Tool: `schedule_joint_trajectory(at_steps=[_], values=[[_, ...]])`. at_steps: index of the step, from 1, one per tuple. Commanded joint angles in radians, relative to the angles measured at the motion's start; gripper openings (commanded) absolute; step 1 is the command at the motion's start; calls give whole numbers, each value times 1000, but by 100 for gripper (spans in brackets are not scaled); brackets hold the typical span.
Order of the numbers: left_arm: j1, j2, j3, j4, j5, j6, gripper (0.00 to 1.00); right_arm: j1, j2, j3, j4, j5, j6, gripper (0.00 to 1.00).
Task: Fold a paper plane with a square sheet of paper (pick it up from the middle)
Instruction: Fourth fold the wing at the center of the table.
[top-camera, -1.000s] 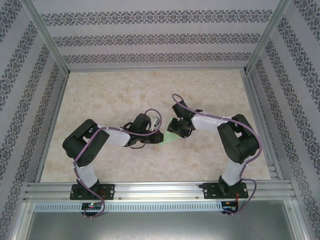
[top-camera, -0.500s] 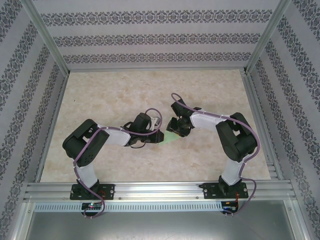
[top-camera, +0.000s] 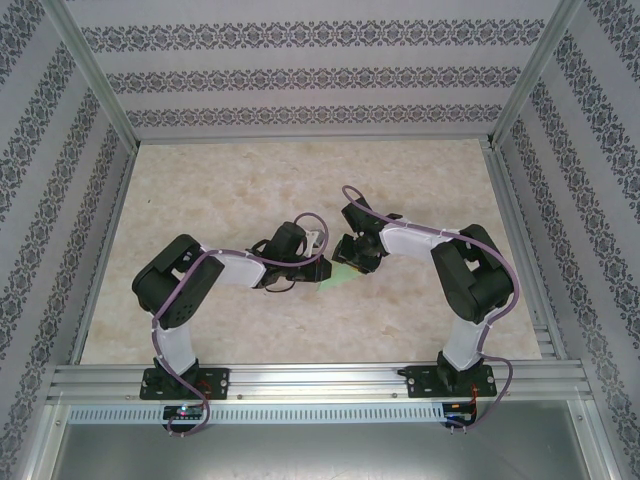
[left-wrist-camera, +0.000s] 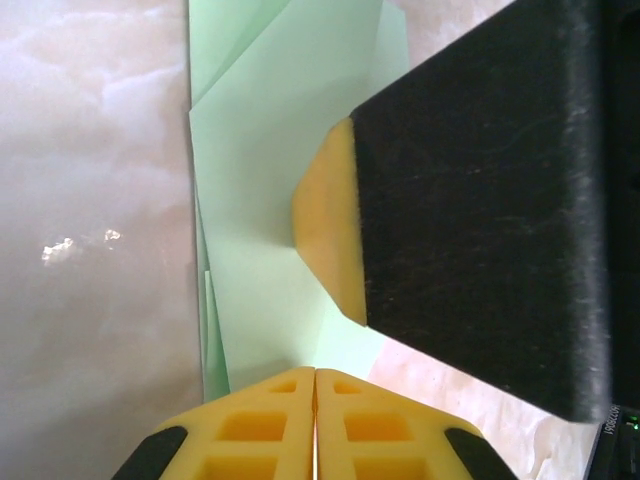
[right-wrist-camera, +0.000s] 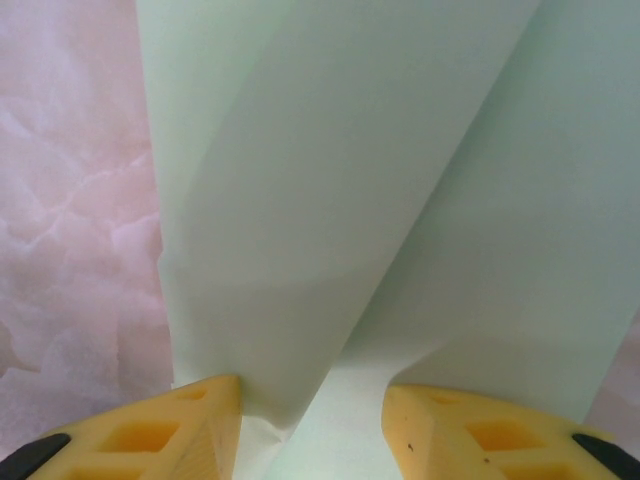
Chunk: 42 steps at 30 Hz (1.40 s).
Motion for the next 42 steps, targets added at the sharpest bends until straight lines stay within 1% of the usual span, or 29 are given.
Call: schedule_joint_trajectory(at_steps=[1, 6, 22, 25, 30, 34, 36, 38, 39, 42], values=[[-5, 9, 16, -2, -10, 16, 8, 11, 144, -80, -52, 54, -12, 47], [-4, 7, 13, -27, -34, 22, 6, 12, 146, -82, -50, 53, -12, 46], [-5, 29, 11, -74, -43, 28, 3, 8, 122, -80, -53, 46, -14, 46], [-4, 35, 13, -101, -49, 31, 2, 3, 73, -73, -52, 29, -16, 46], [-4, 39, 8, -151, -63, 37, 1, -17, -108, -40, -45, 6, -28, 48], [-4, 45, 5, -174, -64, 36, 0, -38, -245, -50, 3, -1, -45, 48], [-4, 51, 10, -179, -66, 36, 0, -53, -285, -74, 41, -21, -59, 46], [-4, 53, 18, -183, -63, 37, 0, -56, -301, -97, 77, -35, -80, 42], [-4, 53, 20, -185, -63, 37, 0, -56, -300, -105, 101, -62, -93, 38], [-4, 56, 29, -200, -68, 40, 0, -47, -274, -115, 170, -132, -120, 23]])
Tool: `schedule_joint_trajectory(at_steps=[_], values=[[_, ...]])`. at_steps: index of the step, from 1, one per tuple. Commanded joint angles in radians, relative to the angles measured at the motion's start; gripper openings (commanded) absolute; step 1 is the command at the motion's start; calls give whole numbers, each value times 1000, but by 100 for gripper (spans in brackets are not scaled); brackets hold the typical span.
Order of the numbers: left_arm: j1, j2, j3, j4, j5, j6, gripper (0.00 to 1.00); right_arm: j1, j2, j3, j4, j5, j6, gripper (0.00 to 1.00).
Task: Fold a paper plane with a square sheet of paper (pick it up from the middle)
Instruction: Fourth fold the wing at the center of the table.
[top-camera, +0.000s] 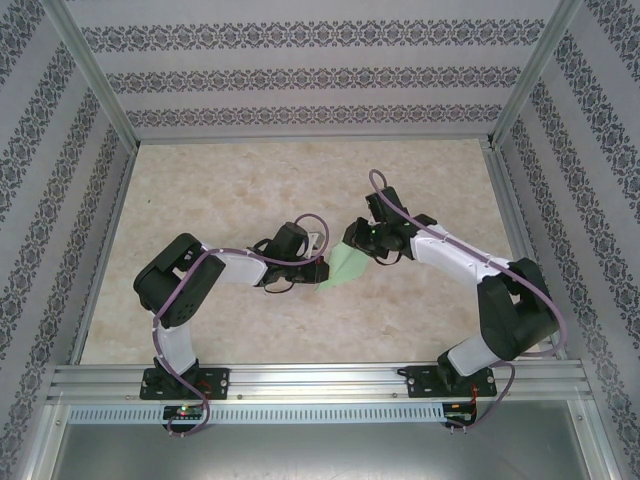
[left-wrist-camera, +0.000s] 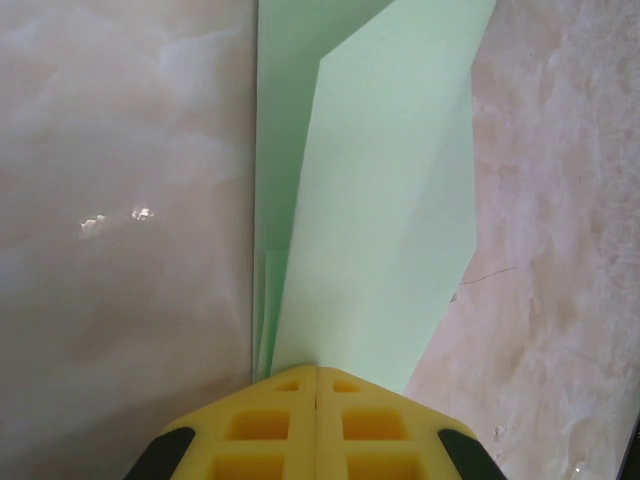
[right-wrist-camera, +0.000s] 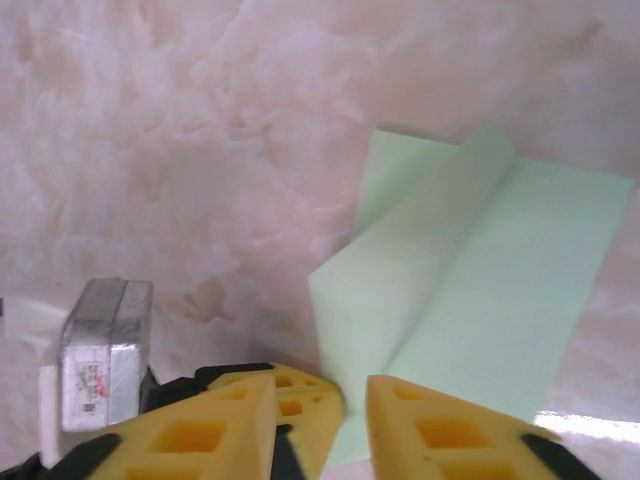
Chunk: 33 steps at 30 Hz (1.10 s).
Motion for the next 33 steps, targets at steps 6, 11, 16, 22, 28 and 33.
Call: schedule_joint_trajectory(at_steps=[6, 11, 16, 22, 28, 33], values=[[-4, 51, 15, -143, -51, 18, 0, 33, 121, -29, 167, -143, -54, 6], [-4, 48, 19, -166, -57, 13, 0, 37, 196, -48, 216, -174, -53, 3], [-4, 45, 21, -179, -55, 8, 0, 22, 238, -65, 243, -170, -64, 2], [-4, 43, 9, -184, -53, 2, 0, -25, 278, -83, 267, -178, -105, 3], [-4, 44, 2, -188, -50, -2, 0, -51, 307, -96, 321, -214, -130, 4], [-4, 42, 0, -194, -47, 0, 0, -77, 302, -101, 326, -214, -146, 4]])
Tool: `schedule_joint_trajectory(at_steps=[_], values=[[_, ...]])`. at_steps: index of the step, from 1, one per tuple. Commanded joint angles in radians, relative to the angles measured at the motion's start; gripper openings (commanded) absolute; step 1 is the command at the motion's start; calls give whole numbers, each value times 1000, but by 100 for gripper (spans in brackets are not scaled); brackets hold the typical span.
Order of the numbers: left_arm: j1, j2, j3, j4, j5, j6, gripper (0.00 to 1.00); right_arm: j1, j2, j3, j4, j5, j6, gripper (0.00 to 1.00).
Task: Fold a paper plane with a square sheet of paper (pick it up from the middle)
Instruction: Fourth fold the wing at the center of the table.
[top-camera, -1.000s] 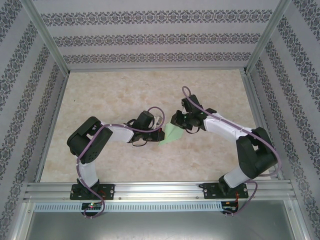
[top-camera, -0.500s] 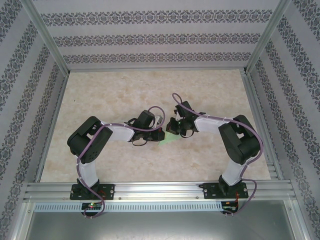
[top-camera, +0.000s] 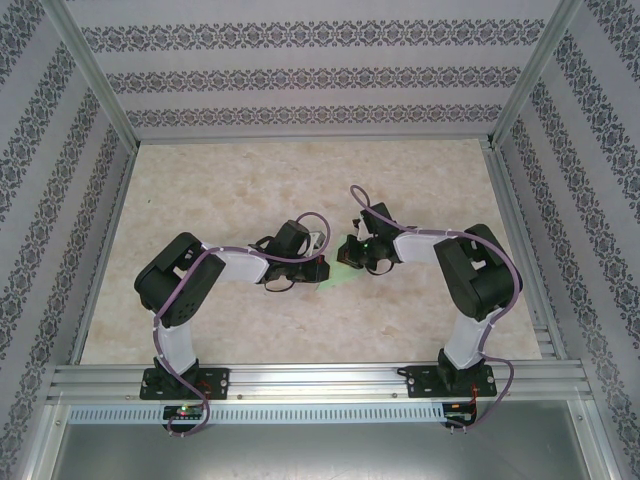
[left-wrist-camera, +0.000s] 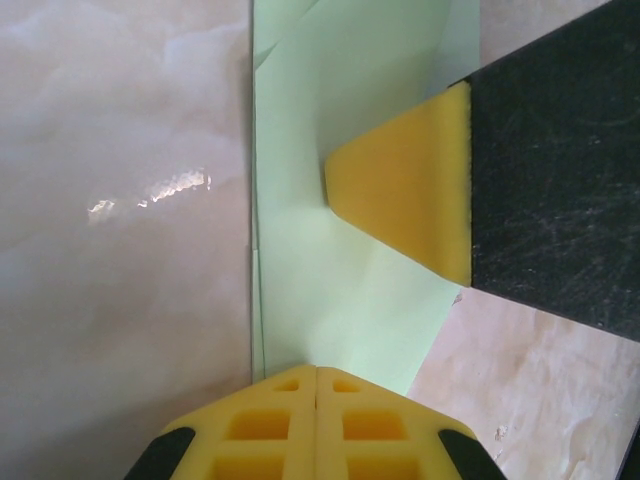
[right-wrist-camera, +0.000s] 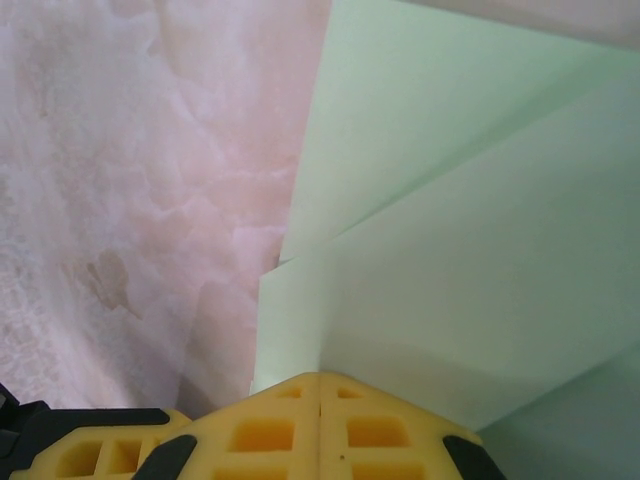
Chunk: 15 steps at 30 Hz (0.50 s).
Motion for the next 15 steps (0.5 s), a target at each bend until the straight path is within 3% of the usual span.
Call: schedule_joint_trajectory(at_steps=[1, 10, 15], values=[[-4, 38, -30, -132, -47, -2, 0, -31, 18, -14, 35, 26, -37, 4], [-4, 41, -26, -140, -48, 0, 0, -13, -103, -78, 124, -62, -16, 4], [-4, 41, -22, -147, -46, 6, 0, 35, -78, -104, 149, -66, 12, 3]])
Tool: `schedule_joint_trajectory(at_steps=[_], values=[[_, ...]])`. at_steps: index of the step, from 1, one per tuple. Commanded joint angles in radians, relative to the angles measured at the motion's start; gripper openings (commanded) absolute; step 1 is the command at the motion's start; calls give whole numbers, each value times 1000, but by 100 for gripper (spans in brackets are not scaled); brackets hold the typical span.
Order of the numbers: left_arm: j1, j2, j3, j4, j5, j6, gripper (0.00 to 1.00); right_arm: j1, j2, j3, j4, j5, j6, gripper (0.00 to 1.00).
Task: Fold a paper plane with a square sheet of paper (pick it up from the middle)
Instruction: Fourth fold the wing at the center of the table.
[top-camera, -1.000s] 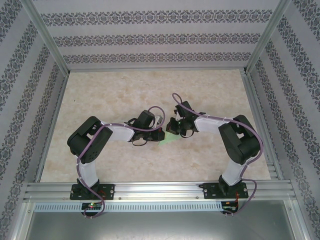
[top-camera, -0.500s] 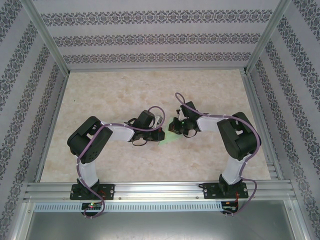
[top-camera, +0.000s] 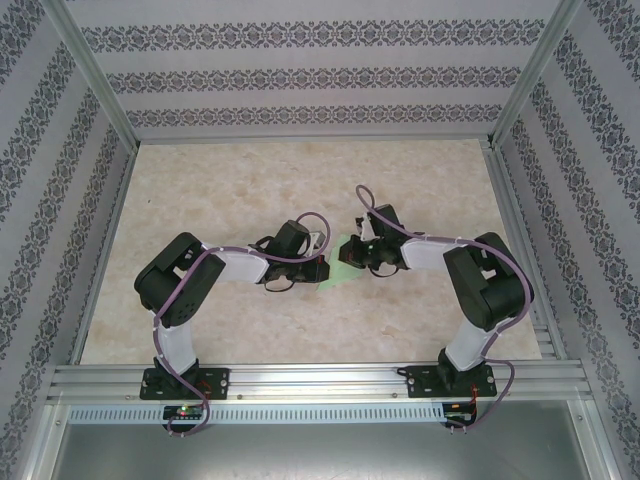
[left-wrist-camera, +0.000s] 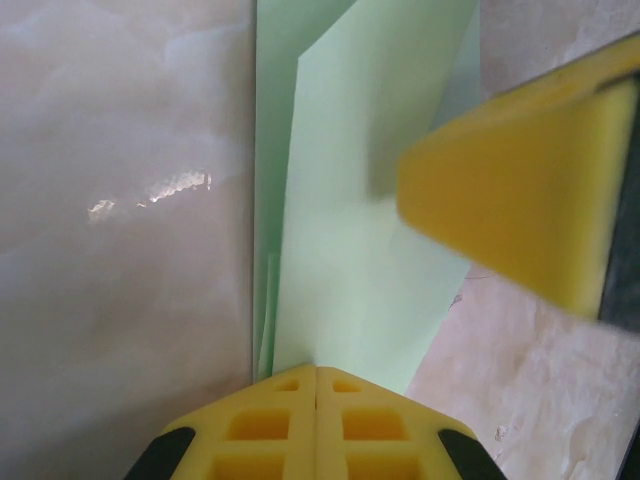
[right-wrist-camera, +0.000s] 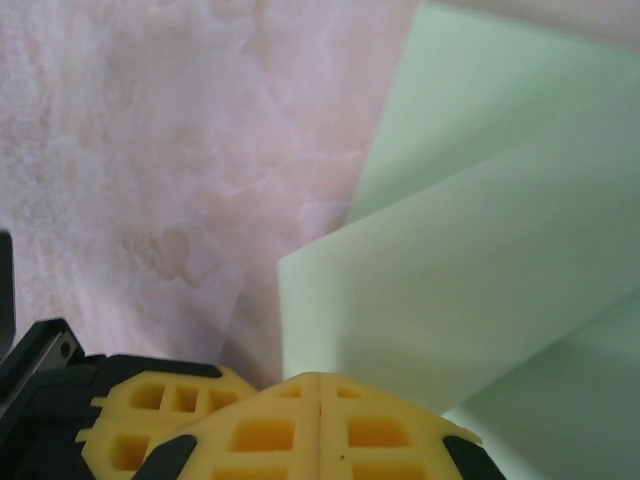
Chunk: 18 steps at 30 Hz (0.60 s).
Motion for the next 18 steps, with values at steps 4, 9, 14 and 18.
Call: schedule_joint_trajectory(at_steps=[4, 9, 14, 18], values=[[-4, 42, -18, -152, -47, 11, 0, 45, 41, -18, 58, -18, 34, 1], [-4, 40, -14, -167, -48, 20, 0, 34, 73, -7, 4, 38, 27, 0], [-4, 42, -18, -181, -48, 28, 0, -34, 57, -20, -40, 88, -20, 0], [-4, 43, -18, -188, -47, 36, 0, -98, 43, 8, -71, 103, -55, 0]])
